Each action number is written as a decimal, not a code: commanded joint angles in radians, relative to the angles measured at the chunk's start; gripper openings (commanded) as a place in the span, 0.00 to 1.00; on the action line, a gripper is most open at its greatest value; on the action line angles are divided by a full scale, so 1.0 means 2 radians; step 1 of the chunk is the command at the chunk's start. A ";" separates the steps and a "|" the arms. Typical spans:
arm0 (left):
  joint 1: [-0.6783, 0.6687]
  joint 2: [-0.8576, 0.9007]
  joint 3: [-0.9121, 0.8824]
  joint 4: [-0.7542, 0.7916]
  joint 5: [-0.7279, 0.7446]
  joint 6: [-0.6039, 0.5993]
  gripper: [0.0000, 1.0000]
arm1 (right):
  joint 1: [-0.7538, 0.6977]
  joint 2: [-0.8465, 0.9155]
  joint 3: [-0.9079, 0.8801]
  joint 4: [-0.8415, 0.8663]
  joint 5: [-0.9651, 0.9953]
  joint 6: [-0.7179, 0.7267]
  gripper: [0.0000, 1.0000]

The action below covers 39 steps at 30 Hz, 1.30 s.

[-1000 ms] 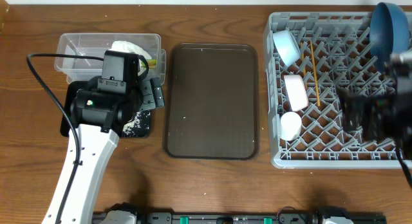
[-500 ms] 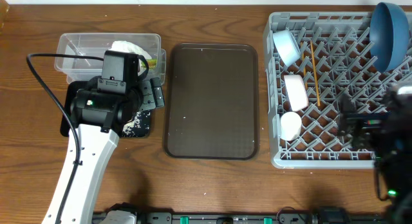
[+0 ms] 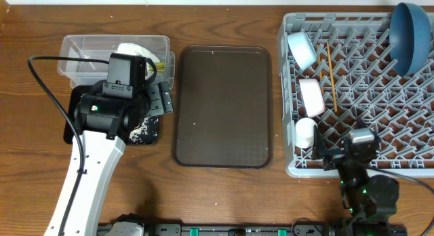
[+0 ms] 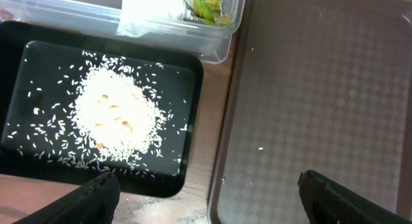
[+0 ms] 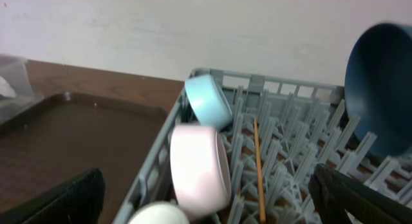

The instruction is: Sort waste into correct bins and load items into the dishwasher rack

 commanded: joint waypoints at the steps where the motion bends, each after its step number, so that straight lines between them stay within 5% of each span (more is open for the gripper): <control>1: 0.002 -0.003 0.005 0.000 -0.004 0.001 0.92 | 0.007 -0.040 -0.036 0.014 -0.006 0.003 0.99; 39: 0.002 -0.003 0.005 0.000 -0.004 0.001 0.92 | 0.012 -0.085 -0.083 0.004 -0.017 0.006 0.99</control>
